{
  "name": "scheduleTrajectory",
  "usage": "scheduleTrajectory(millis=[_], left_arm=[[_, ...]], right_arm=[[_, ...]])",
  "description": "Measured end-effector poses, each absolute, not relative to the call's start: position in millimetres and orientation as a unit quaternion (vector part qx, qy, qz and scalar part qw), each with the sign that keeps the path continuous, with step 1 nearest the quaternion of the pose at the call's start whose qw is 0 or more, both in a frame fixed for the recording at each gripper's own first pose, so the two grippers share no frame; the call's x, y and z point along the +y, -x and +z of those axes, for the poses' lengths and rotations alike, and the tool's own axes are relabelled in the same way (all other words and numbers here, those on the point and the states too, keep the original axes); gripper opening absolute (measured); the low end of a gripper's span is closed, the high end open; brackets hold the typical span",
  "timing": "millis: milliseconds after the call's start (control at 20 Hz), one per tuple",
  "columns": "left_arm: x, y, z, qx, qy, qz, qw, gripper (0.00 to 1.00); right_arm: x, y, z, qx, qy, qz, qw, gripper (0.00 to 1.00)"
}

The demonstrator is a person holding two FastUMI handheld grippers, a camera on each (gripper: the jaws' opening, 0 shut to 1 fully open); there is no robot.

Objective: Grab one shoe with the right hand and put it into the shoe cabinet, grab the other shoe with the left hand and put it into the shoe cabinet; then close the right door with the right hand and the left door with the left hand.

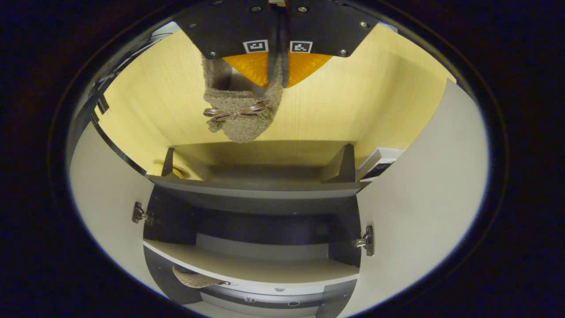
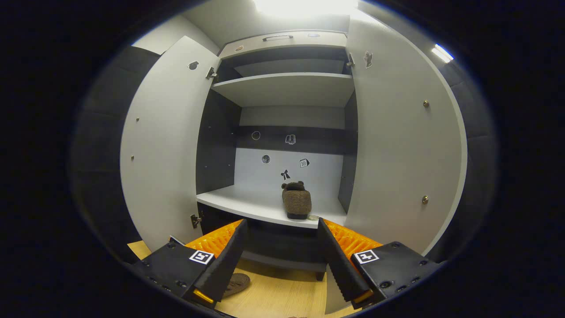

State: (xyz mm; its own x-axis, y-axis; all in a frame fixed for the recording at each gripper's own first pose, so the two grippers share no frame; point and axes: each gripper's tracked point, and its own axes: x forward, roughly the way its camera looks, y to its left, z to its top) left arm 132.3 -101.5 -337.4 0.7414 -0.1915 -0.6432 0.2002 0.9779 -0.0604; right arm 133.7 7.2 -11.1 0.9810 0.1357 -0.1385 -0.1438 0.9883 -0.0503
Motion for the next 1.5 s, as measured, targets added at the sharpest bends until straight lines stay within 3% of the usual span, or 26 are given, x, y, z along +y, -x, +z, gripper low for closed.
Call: scheduleTrajectory(millis=[750, 950, 1500], left_arm=[[-108.5, -159.7, -184.0, 0.178, 0.012, -0.133, 0.975, 0.02], [-102.1, -167.7, -119.1, 0.133, 0.030, -0.132, 0.982, 0.02], [-96.2, -291.7, -41.1, 0.065, 0.054, -0.103, 0.991, 0.02]], right_arm=[[-0.6, -130.6, -4.5, 0.055, 0.017, 0.064, 0.996, 0.99], [-0.1, -127.3, -4.7, 0.053, 0.015, 0.064, 0.996, 0.96], [7.3, -115.6, -32.1, 0.078, 0.010, 0.070, 0.994, 0.99]])
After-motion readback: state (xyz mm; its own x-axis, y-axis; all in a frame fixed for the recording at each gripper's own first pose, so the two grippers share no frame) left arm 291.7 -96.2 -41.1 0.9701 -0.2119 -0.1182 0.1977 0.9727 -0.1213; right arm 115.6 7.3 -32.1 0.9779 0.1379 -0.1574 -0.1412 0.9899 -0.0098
